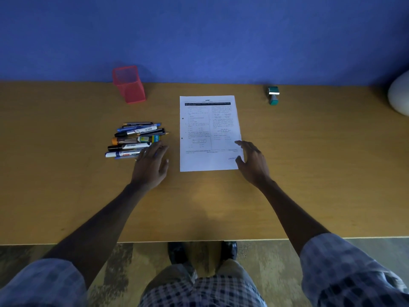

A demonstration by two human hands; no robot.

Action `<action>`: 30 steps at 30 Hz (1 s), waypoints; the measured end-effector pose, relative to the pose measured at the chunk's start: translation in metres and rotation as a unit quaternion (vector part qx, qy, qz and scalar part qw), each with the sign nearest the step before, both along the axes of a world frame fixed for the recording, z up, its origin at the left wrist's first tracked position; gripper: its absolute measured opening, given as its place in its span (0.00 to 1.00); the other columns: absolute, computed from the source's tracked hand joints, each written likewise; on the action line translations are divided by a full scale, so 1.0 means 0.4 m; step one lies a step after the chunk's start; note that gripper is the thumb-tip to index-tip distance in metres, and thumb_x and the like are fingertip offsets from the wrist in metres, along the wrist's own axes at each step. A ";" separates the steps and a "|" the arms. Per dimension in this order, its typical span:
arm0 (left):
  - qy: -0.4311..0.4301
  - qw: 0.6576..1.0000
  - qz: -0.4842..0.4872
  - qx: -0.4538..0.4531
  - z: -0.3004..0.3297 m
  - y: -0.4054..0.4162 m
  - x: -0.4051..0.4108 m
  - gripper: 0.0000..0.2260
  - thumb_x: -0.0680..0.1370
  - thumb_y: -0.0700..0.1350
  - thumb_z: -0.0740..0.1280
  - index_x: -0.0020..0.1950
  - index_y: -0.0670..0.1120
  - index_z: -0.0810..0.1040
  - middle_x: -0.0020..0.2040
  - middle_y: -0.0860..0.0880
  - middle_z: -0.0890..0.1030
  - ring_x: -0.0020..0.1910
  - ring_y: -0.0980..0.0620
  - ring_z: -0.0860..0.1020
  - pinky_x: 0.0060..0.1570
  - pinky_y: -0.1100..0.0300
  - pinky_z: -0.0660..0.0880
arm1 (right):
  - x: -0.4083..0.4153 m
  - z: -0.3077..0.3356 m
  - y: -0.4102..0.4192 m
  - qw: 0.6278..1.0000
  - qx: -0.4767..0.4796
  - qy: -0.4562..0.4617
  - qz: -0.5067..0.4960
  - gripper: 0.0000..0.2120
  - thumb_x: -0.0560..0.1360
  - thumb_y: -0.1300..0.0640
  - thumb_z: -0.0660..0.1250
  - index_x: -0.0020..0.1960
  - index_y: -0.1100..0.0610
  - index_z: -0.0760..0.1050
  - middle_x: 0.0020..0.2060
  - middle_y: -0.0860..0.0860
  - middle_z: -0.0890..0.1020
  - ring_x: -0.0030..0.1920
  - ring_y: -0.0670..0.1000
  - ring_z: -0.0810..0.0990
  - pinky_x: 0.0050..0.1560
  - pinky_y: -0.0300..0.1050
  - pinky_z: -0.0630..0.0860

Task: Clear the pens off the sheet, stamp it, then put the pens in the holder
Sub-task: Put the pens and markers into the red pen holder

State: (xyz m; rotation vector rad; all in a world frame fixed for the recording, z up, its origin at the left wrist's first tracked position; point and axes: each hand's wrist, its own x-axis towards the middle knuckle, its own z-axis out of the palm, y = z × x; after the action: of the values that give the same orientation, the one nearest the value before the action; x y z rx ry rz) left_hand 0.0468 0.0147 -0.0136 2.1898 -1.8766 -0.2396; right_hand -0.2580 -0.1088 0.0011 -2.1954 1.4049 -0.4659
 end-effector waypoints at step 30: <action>-0.037 0.998 0.043 0.001 0.021 0.010 0.222 0.22 0.80 0.49 0.63 0.73 0.45 0.67 0.70 0.45 0.71 0.70 0.44 0.69 0.66 0.46 0.66 | 0.559 -0.010 0.065 0.987 -0.012 0.049 0.155 0.22 0.76 0.55 0.67 0.69 0.55 0.70 0.68 0.51 0.73 0.63 0.55 0.75 0.55 0.54 0.77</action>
State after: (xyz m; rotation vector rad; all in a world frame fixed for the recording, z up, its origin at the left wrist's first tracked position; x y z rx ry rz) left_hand 0.1357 0.0186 -0.0054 2.3051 -1.8143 -0.1455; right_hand -0.0343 -0.0827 -0.0029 -2.4299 1.0784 -0.2674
